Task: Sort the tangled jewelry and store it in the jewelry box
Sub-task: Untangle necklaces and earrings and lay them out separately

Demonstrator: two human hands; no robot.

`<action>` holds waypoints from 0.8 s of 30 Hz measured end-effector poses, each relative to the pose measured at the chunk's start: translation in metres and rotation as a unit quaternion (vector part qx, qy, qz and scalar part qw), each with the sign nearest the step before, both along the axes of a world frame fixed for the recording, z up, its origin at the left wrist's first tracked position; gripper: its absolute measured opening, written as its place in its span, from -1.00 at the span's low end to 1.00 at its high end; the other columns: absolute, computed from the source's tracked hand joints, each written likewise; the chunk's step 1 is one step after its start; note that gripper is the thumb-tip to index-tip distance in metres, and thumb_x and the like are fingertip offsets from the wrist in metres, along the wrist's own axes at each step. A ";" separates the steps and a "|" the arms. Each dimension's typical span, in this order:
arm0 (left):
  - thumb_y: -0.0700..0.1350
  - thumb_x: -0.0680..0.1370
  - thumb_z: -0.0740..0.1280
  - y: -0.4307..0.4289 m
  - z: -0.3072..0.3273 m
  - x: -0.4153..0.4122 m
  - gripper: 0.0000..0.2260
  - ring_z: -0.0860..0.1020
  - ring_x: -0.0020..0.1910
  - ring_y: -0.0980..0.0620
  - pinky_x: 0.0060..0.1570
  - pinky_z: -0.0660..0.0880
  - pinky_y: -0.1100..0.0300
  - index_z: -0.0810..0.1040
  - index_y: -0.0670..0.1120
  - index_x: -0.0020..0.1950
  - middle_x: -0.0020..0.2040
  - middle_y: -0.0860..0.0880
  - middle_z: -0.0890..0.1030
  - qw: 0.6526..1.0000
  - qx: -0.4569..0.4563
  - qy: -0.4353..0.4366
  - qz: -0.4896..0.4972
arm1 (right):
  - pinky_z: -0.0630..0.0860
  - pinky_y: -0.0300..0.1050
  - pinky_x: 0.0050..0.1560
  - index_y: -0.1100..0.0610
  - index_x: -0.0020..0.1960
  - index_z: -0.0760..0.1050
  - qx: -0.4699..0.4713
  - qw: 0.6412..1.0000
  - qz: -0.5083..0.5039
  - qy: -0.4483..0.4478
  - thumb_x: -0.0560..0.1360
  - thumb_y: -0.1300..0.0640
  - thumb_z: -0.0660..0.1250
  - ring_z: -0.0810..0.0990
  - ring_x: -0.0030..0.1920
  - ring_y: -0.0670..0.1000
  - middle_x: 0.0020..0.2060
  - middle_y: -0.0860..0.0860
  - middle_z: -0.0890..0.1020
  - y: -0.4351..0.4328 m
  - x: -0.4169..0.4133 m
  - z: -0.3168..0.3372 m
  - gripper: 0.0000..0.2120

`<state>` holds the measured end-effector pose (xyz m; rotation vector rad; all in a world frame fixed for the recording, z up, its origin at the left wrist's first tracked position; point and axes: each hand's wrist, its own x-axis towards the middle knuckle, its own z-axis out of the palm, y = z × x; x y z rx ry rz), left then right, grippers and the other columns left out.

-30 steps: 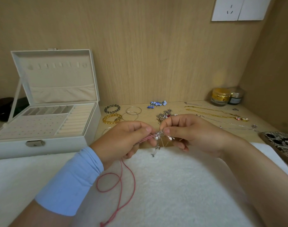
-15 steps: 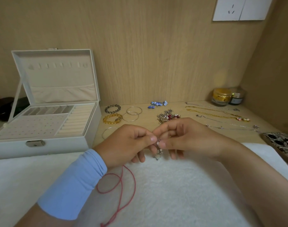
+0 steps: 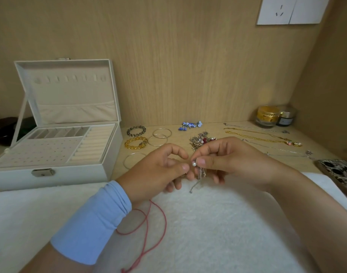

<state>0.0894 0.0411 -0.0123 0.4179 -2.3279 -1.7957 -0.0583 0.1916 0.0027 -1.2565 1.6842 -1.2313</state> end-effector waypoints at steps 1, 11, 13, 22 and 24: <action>-0.25 0.64 0.25 0.000 -0.001 0.000 -0.92 0.49 -0.41 0.06 -0.44 0.40 0.27 0.45 -0.09 0.05 -0.26 -0.01 0.66 1.000 0.000 0.013 0.002 | 0.44 -0.22 -0.38 0.15 -0.01 0.68 -0.004 1.000 -0.005 -0.002 0.56 0.22 0.36 0.48 -0.40 -0.02 -0.20 0.10 0.69 0.000 -0.001 0.001 -0.89; -0.27 0.50 0.44 0.001 0.000 -0.002 -0.84 0.39 -0.45 0.12 -0.45 0.33 0.27 0.58 -0.04 -0.02 -0.31 0.07 0.56 0.998 0.021 0.056 -0.008 | 0.36 -0.14 -0.38 0.14 -0.03 0.67 -0.001 1.000 -0.016 -0.009 0.57 0.27 0.33 0.43 -0.40 0.00 -0.29 0.06 0.60 0.000 -0.002 0.001 -0.86; -0.33 0.53 0.40 0.002 -0.002 -0.002 -0.85 0.35 -0.51 0.12 -0.50 0.28 0.26 0.57 -0.09 -0.01 -0.31 0.08 0.55 0.998 -0.004 0.068 0.011 | 0.35 -0.14 -0.38 0.15 -0.03 0.67 0.005 1.000 -0.017 -0.009 0.58 0.27 0.32 0.42 -0.41 -0.01 -0.30 0.06 0.58 0.000 -0.001 0.001 -0.85; -0.21 0.61 0.31 -0.001 -0.001 -0.002 -0.88 0.40 -0.58 0.07 -0.60 0.22 0.28 0.62 -0.16 -0.08 -0.31 -0.11 0.69 0.992 -0.039 0.093 0.076 | 0.38 -0.14 -0.40 0.08 -0.07 0.68 0.025 0.999 -0.010 0.025 0.41 0.14 0.40 0.42 -0.37 0.04 -0.31 0.07 0.57 -0.003 0.000 -0.006 -0.87; -0.20 0.61 0.32 0.002 -0.003 -0.003 -0.89 0.44 -0.50 -0.04 -0.58 0.20 0.26 0.61 -0.13 -0.09 -0.36 -0.10 0.67 0.992 -0.044 0.102 0.066 | 0.39 -0.10 -0.35 0.08 -0.08 0.67 0.028 0.999 0.009 0.020 0.43 0.08 0.39 0.44 -0.35 0.05 -0.32 0.05 0.57 -0.003 0.002 -0.007 -0.87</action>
